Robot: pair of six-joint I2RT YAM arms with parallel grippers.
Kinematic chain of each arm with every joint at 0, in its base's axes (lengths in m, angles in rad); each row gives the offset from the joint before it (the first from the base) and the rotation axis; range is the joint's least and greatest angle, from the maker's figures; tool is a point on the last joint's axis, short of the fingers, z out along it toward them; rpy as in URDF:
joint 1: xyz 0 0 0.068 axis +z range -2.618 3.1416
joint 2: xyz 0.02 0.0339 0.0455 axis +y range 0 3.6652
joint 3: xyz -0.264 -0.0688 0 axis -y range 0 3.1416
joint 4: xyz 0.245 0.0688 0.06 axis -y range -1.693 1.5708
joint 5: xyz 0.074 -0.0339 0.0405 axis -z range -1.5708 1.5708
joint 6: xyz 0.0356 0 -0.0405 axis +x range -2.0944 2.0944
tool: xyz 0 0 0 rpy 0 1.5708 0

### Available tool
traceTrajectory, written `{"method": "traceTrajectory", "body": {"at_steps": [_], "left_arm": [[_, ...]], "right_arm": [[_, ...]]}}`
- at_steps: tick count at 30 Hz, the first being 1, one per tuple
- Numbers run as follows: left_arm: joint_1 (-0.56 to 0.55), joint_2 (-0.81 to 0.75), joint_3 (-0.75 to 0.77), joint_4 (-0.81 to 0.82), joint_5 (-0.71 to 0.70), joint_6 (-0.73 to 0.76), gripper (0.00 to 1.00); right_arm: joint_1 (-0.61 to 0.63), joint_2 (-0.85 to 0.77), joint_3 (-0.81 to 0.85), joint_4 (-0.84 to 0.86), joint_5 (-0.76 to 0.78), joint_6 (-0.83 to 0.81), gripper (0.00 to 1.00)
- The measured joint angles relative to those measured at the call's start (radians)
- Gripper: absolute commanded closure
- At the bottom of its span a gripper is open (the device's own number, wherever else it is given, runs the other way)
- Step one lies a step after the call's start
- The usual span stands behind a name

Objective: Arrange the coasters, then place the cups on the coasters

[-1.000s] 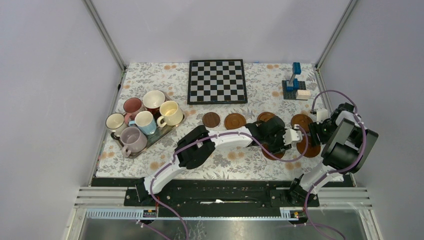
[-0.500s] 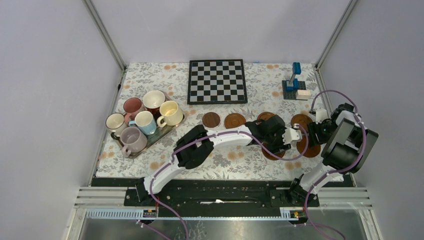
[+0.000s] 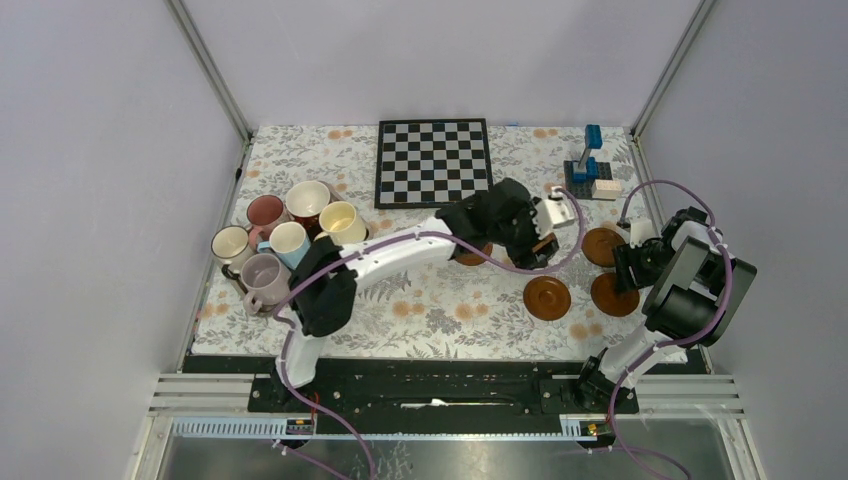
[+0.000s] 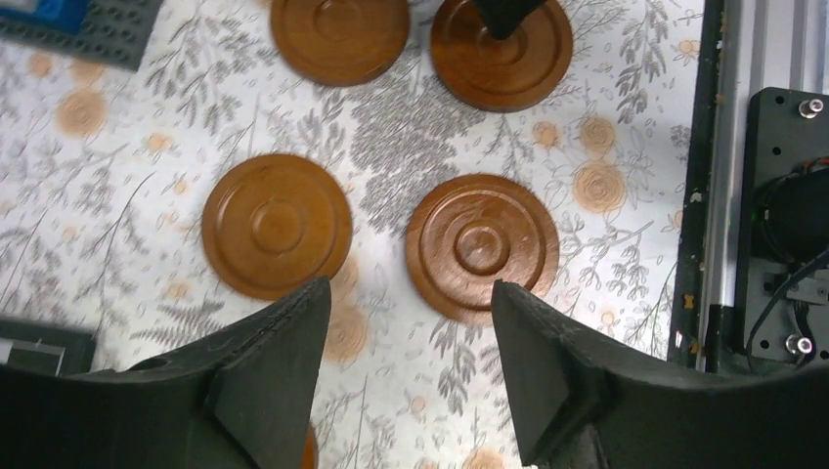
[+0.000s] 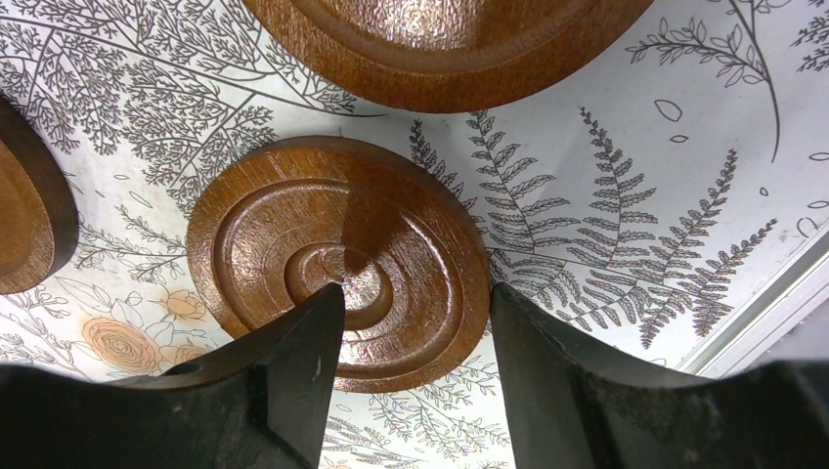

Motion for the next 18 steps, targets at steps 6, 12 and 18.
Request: {"method": "traceTrajectory", "body": {"at_steps": [6, 12, 18], "left_arm": [[0.097, -0.127, -0.160, -0.018, 0.003, -0.024, 0.31], [0.290, -0.220, -0.363, -0.085, -0.013, 0.000, 0.32], [0.478, -0.264, -0.467, -0.140, -0.079, 0.077, 0.37]], "right_arm": [[0.000, -0.001, 0.001, -0.008, -0.004, 0.001, 0.22], [0.000, -0.005, 0.092, -0.098, -0.037, 0.008, 0.14], [0.002, -0.040, 0.211, -0.164, -0.093, 0.029, 0.11]]}}
